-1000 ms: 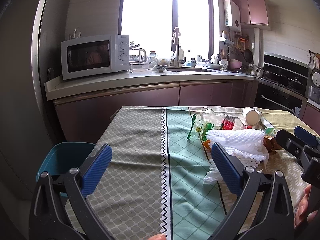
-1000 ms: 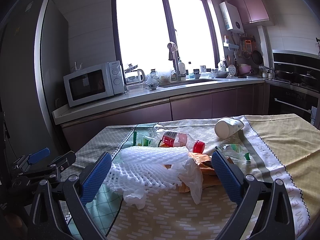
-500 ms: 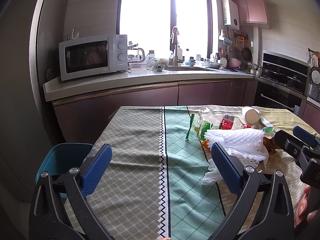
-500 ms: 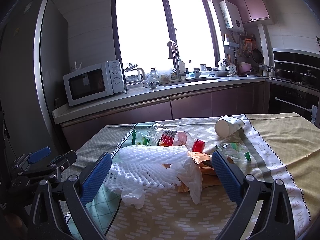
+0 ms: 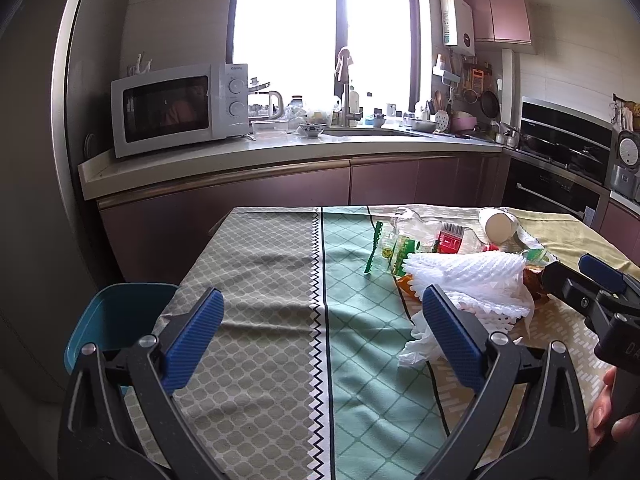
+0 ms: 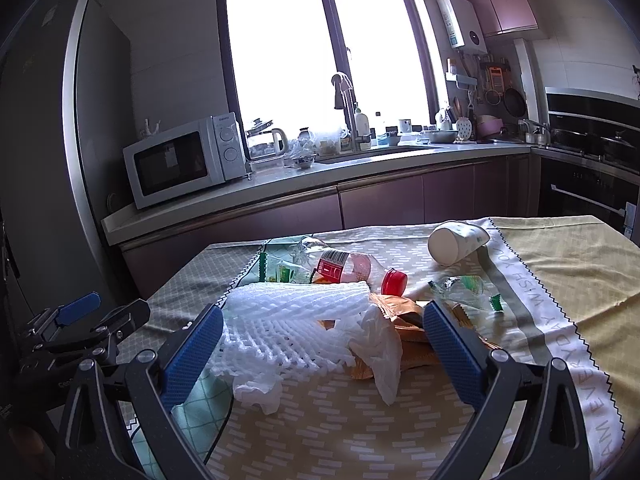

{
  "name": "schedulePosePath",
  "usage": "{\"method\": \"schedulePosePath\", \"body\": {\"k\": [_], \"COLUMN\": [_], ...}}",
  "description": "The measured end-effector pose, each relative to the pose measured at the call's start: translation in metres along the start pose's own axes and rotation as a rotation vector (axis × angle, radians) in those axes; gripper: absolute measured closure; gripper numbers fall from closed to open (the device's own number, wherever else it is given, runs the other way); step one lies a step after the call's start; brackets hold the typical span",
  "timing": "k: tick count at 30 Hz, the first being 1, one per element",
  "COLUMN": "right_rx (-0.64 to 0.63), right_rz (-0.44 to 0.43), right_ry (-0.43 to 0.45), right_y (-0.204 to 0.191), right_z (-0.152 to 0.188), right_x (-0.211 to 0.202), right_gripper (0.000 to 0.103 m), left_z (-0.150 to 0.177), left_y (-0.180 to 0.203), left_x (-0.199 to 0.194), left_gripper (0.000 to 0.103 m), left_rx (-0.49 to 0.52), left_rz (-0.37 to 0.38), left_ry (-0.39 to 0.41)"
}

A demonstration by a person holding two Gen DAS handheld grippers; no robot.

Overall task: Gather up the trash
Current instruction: 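Grasp the white foam net with the right gripper and lift it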

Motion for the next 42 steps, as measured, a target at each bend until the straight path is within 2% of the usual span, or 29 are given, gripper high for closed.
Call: {"method": "schedulePosePath", "body": {"k": [5, 17, 22, 24, 27, 31, 34, 40, 42], "right_rx": [0.016, 0.040, -0.018, -0.048, -0.107, -0.185, -0.231, -0.330, -0.371], "right_rz": [0.005, 0.033, 0.024, 0.009, -0.014, -0.027, -0.033, -0.064, -0.086], "right_ry": [-0.026, -0.110, -0.119, -0.129, -0.143, -0.189, -0.220, -0.262, -0.277], "right_y": [0.011, 0.048, 0.045, 0.039, 0.031, 0.024, 0.022, 0.010, 0.003], "right_z": [0.000, 0.006, 0.000, -0.002, -0.006, -0.008, -0.008, -0.006, -0.004], "right_x": [0.005, 0.014, 0.015, 0.019, 0.026, 0.040, 0.052, 0.069, 0.073], "right_gripper": [0.006, 0.006, 0.006, 0.006, 0.007, 0.014, 0.018, 0.020, 0.023], "left_z": [0.001, -0.013, -0.017, -0.016, -0.013, -0.007, -0.002, 0.010, 0.015], "left_y": [0.009, 0.039, 0.056, 0.059, 0.061, 0.061, 0.060, 0.062, 0.065], "left_x": [0.003, 0.015, 0.026, 0.031, 0.038, 0.045, 0.053, 0.065, 0.069], "left_gripper": [0.005, 0.016, 0.021, 0.028, 0.033, 0.035, 0.040, 0.060, 0.074], "left_rx": [0.029, 0.067, 0.103, 0.109, 0.111, 0.114, 0.105, 0.100, 0.104], "left_rz": [0.032, 0.250, 0.287, 0.301, 0.323, 0.349, 0.374, 0.434, 0.454], "left_ry": [-0.008, -0.060, -0.084, -0.106, -0.139, -0.181, -0.225, -0.306, -0.338]}}
Point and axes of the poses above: each gripper's, at about its wrist camera, not at the fingertips, and x roughly the way its jaws point, y to its right, z to its underside, the point moved 4 cm from there along x, roughly the way its jaws point, and after that the axes turned 5 degrees about -z, right-handed, at the moved point
